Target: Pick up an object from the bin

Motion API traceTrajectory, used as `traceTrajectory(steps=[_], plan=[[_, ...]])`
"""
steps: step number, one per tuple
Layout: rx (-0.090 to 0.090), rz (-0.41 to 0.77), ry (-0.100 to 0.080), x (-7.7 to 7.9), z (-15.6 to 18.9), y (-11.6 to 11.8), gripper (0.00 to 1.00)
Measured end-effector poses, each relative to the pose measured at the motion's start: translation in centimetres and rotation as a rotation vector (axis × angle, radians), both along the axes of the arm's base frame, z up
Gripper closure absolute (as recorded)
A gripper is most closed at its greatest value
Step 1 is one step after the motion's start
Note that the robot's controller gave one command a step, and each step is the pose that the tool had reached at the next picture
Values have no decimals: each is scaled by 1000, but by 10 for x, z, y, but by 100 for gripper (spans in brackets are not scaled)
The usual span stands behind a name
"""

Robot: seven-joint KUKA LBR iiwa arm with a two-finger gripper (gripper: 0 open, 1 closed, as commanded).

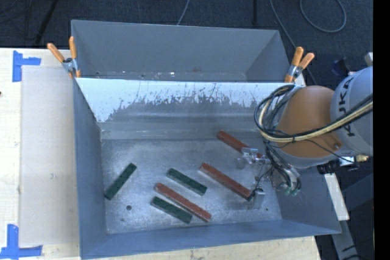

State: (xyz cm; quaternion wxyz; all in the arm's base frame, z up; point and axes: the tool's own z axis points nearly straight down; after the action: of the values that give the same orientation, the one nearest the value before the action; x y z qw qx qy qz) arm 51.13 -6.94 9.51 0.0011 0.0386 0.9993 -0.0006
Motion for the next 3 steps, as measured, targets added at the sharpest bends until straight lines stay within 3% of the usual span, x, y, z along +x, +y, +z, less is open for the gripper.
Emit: traceTrajectory(steps=[1,2,3], plan=[[2,-126,4,-30,-26,15,0],[1,-123,4,-30,-26,15,100],[0,-126,-6,-16,80,-6,100]])
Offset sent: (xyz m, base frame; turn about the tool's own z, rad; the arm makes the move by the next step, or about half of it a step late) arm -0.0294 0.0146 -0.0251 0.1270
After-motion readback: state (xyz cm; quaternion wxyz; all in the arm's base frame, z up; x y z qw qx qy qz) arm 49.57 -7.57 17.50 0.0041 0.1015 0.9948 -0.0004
